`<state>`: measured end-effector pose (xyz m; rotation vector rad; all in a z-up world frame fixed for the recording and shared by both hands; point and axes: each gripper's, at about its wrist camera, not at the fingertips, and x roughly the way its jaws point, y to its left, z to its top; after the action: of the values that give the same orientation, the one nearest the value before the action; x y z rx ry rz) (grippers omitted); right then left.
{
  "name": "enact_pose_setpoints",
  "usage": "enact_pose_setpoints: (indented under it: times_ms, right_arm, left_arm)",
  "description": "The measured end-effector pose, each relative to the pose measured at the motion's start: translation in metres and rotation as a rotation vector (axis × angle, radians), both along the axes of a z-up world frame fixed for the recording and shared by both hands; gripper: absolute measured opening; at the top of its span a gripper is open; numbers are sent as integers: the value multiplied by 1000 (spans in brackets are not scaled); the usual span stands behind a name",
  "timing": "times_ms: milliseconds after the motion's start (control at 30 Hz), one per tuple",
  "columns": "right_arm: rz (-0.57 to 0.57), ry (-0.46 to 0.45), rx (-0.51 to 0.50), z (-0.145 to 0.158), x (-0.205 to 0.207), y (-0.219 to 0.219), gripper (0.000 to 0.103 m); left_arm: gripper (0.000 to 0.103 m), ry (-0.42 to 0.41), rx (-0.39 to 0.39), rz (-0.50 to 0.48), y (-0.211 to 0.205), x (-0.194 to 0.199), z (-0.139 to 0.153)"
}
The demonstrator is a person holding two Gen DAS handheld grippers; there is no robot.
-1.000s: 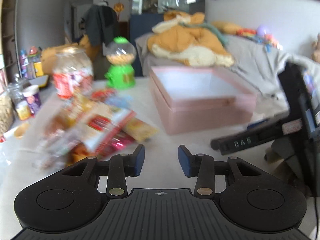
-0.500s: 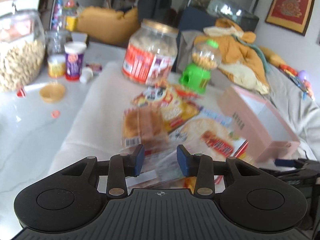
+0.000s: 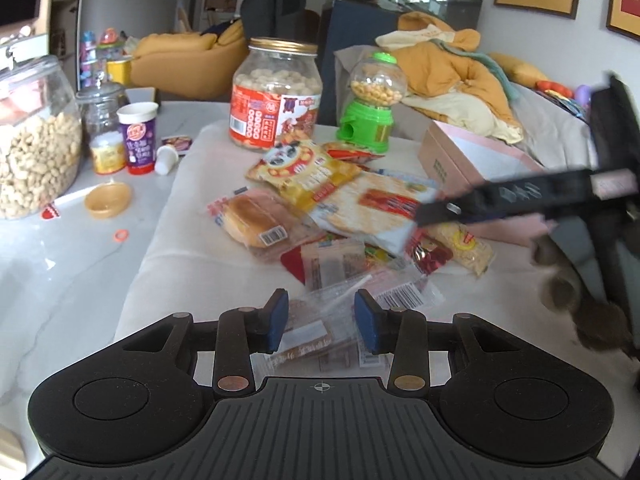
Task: Organize snacks
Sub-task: 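Grasp the long yellow snack bar with the right gripper, then carry the yellow snack bar into the pink box and open the right gripper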
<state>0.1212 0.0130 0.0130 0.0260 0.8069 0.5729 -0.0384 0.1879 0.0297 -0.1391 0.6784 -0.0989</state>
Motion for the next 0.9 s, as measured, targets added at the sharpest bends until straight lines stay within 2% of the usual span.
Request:
enact_pose_setpoints:
  times_ms: [133, 200, 233, 267, 300, 333, 367, 467, 500, 533, 600, 633, 733, 800, 867, 900]
  right_arm:
    - [11, 61, 7, -7, 8, 5, 70]
    - [19, 45, -29, -8, -1, 1, 56]
    - [27, 40, -60, -10, -6, -2, 45]
    - [37, 45, -78, -11, -10, -5, 38]
    - [43, 47, -76, -12, -15, -12, 36]
    - [51, 56, -78, -12, -20, -19, 29]
    - [50, 64, -93, -13, -25, -25, 29]
    - [39, 68, -106, -12, -40, -44, 29]
    - [40, 73, -101, -11, -44, -51, 29]
    - [42, 75, -97, -11, -48, -56, 29]
    - [43, 63, -99, -12, -55, -63, 30]
    - [46, 46, -106, -13, -59, -65, 30]
    - [52, -11, -130, -16, -67, -64, 32]
    - [55, -37, -139, -18, -70, -60, 37]
    - [76, -55, -135, -20, -72, -54, 56]
    - [83, -65, -136, -21, -73, -52, 60]
  left_arm:
    - [42, 5, 18, -48, -8, -6, 2]
    - [43, 10, 49, -68, -17, -5, 1]
    - [43, 4, 86, -74, -24, -4, 0]
    - [44, 0, 124, -79, -31, -2, 0]
    - [46, 1, 142, -79, -36, 0, 0]
    - [48, 2, 140, -81, -41, 2, 1]
    - [48, 7, 110, -102, -45, 4, 2]
    - [47, 53, -50, -217, -51, 9, 5]
    - [47, 56, -61, -241, -52, 10, 6]
    - [48, 42, -38, -245, -53, 9, 9]
    - [47, 0, 30, -186, -45, 9, 15]
    - [46, -12, 33, -138, -37, 10, 17]
    - [44, -11, -66, 34, 7, 18, 14]
    - [44, 22, -127, 100, 32, 23, 3]
    - [44, 70, -176, 97, 40, 24, -7]
    - [46, 80, -192, 68, 37, 21, -10]
